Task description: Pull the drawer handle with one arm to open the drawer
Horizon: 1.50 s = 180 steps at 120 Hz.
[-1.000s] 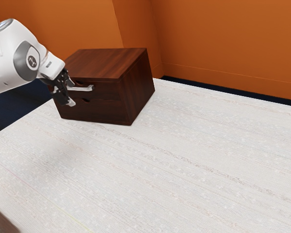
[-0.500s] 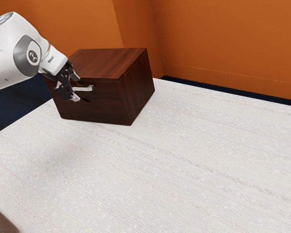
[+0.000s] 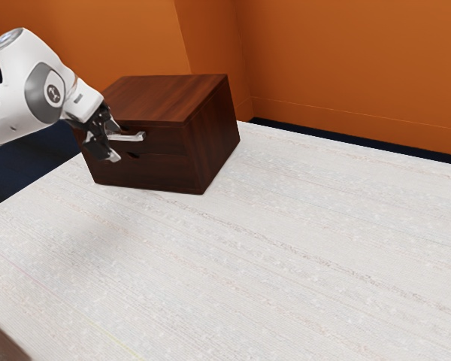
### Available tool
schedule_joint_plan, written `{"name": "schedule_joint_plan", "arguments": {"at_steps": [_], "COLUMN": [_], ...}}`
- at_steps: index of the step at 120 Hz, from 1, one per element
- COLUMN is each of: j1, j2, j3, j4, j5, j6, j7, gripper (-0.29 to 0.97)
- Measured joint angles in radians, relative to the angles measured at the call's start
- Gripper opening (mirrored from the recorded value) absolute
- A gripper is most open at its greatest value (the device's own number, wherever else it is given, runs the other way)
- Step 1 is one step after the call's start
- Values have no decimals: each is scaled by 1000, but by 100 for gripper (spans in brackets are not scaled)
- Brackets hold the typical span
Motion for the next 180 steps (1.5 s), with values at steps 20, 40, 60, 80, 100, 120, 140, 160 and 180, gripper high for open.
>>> {"name": "schedule_joint_plan", "arguments": {"at_steps": [20,40,60,80,100,120,140,160,180], "j1": [0,-4,1,-3,-2,-3,12,5,13], "j2": [16,18,18,34,39,43,41,49,56], "j3": [0,0,2,-1,-1,-1,9,3,4], "j4": [9,9,10,10,10,10,16,46,59], "j5": [-10,-17,-24,-33,-44,-50,-53,-66,-72], "j6": [1,2,5,7,8,9,9,9,14], "j7": [1,3,5,7,7,7,6,4,1], "gripper": [68,68,68,68,68,68,68,68,68]}}
